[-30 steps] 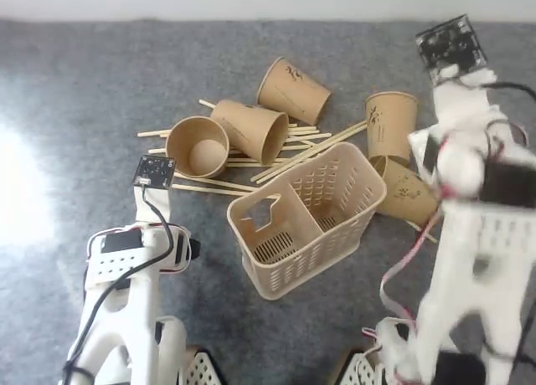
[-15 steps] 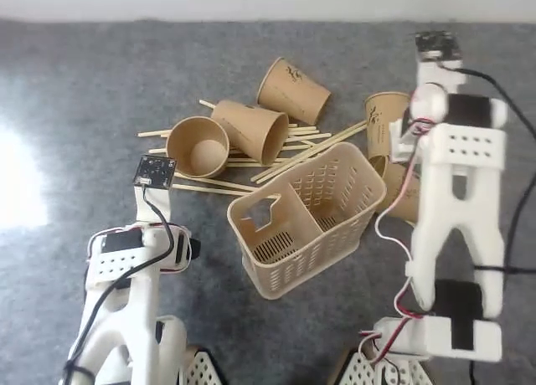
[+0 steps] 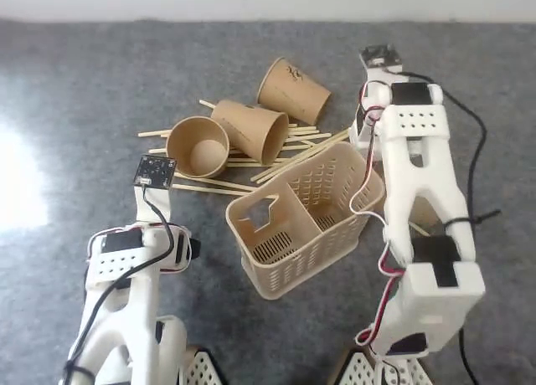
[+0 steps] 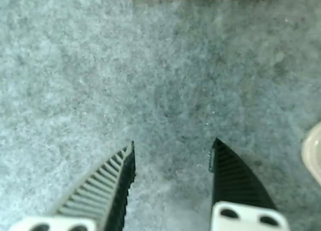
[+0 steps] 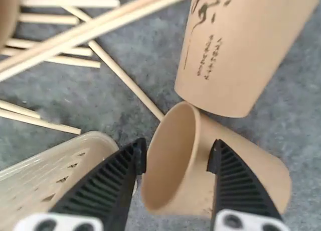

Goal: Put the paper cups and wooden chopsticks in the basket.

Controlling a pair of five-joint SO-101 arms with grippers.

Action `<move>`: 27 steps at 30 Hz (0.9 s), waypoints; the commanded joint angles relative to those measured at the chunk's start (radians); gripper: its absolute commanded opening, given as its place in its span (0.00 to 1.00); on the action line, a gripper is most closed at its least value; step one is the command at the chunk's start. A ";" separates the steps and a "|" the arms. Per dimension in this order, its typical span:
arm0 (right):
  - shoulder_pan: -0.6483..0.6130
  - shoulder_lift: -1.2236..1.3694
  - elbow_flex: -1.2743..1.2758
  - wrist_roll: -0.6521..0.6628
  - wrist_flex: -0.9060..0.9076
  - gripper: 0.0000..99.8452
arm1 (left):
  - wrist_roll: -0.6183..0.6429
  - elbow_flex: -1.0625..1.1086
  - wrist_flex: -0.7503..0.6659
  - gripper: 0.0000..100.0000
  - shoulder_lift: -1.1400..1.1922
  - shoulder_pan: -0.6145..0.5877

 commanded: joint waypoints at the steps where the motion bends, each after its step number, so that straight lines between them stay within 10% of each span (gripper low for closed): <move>1: 0.015 -0.002 -0.054 -0.009 0.024 0.20 | -0.003 -0.005 -0.017 0.23 -0.023 0.005; 27: 0.113 -0.056 -0.132 0.190 0.309 0.16 | -0.003 -0.004 -0.018 0.23 -0.023 0.005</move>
